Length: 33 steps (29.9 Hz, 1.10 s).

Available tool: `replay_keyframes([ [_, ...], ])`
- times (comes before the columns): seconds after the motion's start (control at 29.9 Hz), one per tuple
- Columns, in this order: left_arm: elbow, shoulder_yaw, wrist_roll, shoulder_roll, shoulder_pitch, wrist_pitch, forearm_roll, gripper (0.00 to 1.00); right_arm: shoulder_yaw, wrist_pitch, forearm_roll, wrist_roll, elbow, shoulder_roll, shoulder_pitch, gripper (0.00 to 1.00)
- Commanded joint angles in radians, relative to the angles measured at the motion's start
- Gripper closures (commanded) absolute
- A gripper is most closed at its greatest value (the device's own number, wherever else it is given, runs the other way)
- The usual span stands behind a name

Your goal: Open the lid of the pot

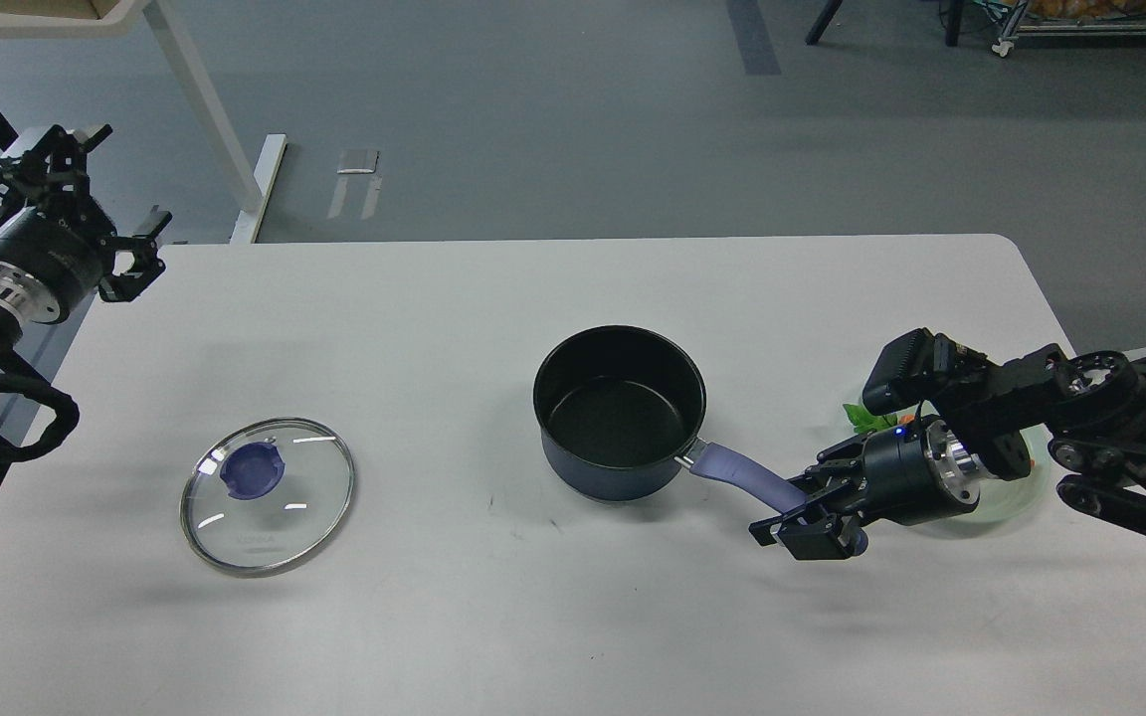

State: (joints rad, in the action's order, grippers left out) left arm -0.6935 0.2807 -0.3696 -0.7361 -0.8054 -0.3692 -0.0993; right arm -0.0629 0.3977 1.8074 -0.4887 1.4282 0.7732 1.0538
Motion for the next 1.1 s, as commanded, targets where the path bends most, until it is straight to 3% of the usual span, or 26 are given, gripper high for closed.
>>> replay_keyframes([
  [0.0,-0.001,-0.002,0.001,-0.002,-0.001,-0.004,0.0,0.01,0.002,-0.002,-0.002,0.0,0.002,0.003,0.0,0.12],
  [0.07,-0.001,-0.005,0.003,-0.002,0.0,-0.011,0.001,0.01,0.003,-0.002,-0.003,0.0,0.002,0.009,0.0,0.03],
  [0.3,-0.004,-0.008,0.006,-0.003,0.0,-0.031,0.001,0.01,0.04,-0.007,-0.075,0.0,0.04,0.112,0.018,0.02],
  [0.57,-0.007,-0.008,0.006,-0.002,0.0,-0.059,0.001,0.01,0.166,-0.007,-0.259,0.0,0.224,0.328,0.038,0.02],
  [0.74,-0.011,-0.008,0.006,-0.002,0.002,-0.06,0.003,0.01,0.316,-0.017,-0.494,0.0,0.201,0.363,0.034,0.02],
  [0.9,-0.012,-0.008,0.006,-0.002,0.002,-0.059,0.001,0.01,0.328,-0.173,-0.957,0.0,0.109,0.322,0.026,0.01],
  [1.07,-0.014,-0.006,0.006,0.0,0.02,-0.06,-0.002,0.01,0.339,-0.39,-1.337,0.0,-0.033,0.146,0.005,0.01],
])
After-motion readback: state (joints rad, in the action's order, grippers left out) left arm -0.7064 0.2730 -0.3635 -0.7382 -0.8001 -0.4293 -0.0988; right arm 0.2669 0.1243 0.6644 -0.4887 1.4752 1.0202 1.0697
